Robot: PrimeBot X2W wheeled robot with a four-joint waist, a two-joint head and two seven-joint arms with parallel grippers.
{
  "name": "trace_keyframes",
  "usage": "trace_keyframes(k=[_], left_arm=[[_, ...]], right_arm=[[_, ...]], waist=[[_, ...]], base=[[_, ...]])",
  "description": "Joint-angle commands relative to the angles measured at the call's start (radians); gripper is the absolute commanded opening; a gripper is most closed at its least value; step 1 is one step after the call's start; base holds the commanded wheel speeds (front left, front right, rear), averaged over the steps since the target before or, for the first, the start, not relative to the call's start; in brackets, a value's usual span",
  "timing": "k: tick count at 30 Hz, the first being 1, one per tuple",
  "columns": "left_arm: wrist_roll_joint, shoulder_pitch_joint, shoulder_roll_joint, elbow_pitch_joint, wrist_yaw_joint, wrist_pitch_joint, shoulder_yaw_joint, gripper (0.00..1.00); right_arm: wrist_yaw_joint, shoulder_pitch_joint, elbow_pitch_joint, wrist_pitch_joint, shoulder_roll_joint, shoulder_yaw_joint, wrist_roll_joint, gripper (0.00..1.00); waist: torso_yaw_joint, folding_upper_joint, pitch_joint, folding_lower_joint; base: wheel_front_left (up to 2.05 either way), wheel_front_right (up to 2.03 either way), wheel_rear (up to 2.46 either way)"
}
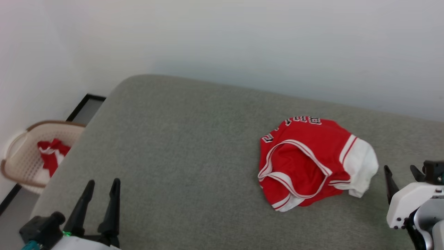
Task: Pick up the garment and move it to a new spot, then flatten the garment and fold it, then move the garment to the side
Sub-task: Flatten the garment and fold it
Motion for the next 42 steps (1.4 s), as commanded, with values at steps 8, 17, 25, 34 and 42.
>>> trace_keyframes(k=[8,17,25,34,42], left_arm=[[0.02,-0.062,-0.048,-0.004,-0.018,-0.007,-0.014,1.0],[0.036,-0.116,-0.102,0.024,-0.045,-0.01,-0.007,1.0],[0.052,-0.117,-0.138,0.036,-0.065,-0.009,0.034,1.0],[0.077,-0.099,-0.138,0.032,-0.081,-0.009,0.071,1.0],[0.09,-0.08,-0.115,0.015,-0.086,-0.009,0.089,1.0]], right_arm=[[0.0,-0.13,0.158,0.132,-0.034,-0.041,0.005,1.0],[0.0,-0.231,0.336,0.289,-0.024,-0.079,0.053,1.0],[0.002,-0.278,0.397,0.345,-0.034,-0.008,0.096,0.0],[0.001,-0.318,0.334,0.365,-0.077,0.06,0.173,0.0],[0.0,-0.271,0.206,0.408,-0.148,0.101,0.229,0.0]], waist=[[0.099,0.0,0.133,0.0],[0.127,0.0,0.202,0.0],[0.109,0.0,0.202,0.0],[0.042,0.0,0.164,0.0],[-0.047,0.0,0.125,0.0]], base=[[0.0,0.0,0.0],[0.0,0.0,0.0],[0.0,0.0,0.0],[0.0,0.0,0.0],[0.0,0.0,0.0]])
